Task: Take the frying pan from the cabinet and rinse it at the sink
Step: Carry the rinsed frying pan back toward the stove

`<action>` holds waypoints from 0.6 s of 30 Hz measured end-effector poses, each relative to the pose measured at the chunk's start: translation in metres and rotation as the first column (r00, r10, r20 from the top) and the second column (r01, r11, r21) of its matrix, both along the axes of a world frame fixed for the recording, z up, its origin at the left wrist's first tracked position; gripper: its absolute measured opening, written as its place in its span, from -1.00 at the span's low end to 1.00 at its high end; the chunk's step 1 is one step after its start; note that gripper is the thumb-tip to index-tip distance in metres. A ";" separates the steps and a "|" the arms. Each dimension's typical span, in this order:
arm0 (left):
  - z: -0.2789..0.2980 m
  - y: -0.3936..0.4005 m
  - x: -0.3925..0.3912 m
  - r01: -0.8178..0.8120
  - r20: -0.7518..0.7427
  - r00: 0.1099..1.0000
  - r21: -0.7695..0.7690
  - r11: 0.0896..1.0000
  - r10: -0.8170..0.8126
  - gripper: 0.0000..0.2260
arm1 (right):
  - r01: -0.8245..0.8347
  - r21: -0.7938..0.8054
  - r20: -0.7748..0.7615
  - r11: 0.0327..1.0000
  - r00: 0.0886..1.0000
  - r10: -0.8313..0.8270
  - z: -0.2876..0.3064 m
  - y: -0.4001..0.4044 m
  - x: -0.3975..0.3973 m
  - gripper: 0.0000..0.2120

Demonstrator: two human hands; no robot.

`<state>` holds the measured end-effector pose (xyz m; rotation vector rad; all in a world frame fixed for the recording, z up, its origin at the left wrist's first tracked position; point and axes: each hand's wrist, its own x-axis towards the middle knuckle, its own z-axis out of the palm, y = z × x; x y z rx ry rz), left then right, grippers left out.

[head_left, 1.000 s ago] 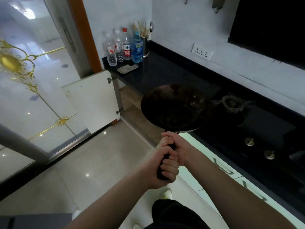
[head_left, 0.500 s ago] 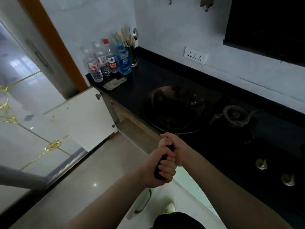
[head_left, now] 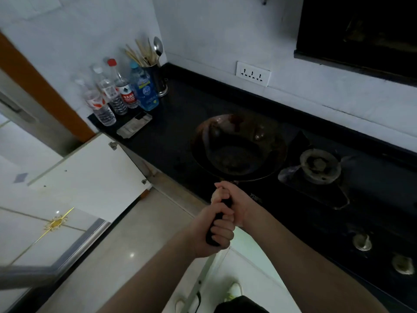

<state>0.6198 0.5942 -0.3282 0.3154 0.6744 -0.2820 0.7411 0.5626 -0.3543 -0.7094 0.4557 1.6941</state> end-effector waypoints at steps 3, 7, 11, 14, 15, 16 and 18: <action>-0.003 0.008 0.006 0.015 -0.006 1.000 -0.007 1.000 -0.015 -0.75 | 0.036 -0.001 -0.014 0.999 0.999 -0.036 0.000 0.004 0.005 -0.58; -0.004 0.017 0.013 0.050 -0.016 0.999 -0.014 0.999 -0.051 -0.75 | 0.068 -0.004 -0.003 0.998 0.998 -0.068 0.002 0.010 0.011 -0.58; -0.006 0.024 0.019 0.083 -0.015 0.996 -0.011 0.997 -0.083 -0.76 | 0.085 -0.016 -0.017 0.996 0.996 -0.085 -0.002 0.015 0.016 -0.58; -0.008 0.030 0.021 0.093 -0.007 0.996 -0.023 0.995 -0.093 -0.75 | 0.088 -0.024 -0.007 0.996 0.996 -0.089 -0.004 0.019 0.018 -0.59; -0.008 0.032 0.022 0.100 -0.010 0.995 -0.017 0.995 -0.101 -0.75 | 0.087 -0.024 0.009 0.996 0.996 -0.087 -0.005 0.021 0.020 -0.59; -0.008 0.035 0.024 0.110 -0.017 0.994 -0.005 0.994 -0.110 -0.75 | 0.085 -0.023 0.022 0.996 0.996 -0.085 -0.006 0.022 0.021 -0.58; -0.009 0.039 0.028 0.128 -0.040 0.991 0.024 0.991 -0.127 -0.76 | 0.087 -0.028 0.029 0.996 0.996 -0.086 -0.009 0.025 0.025 -0.59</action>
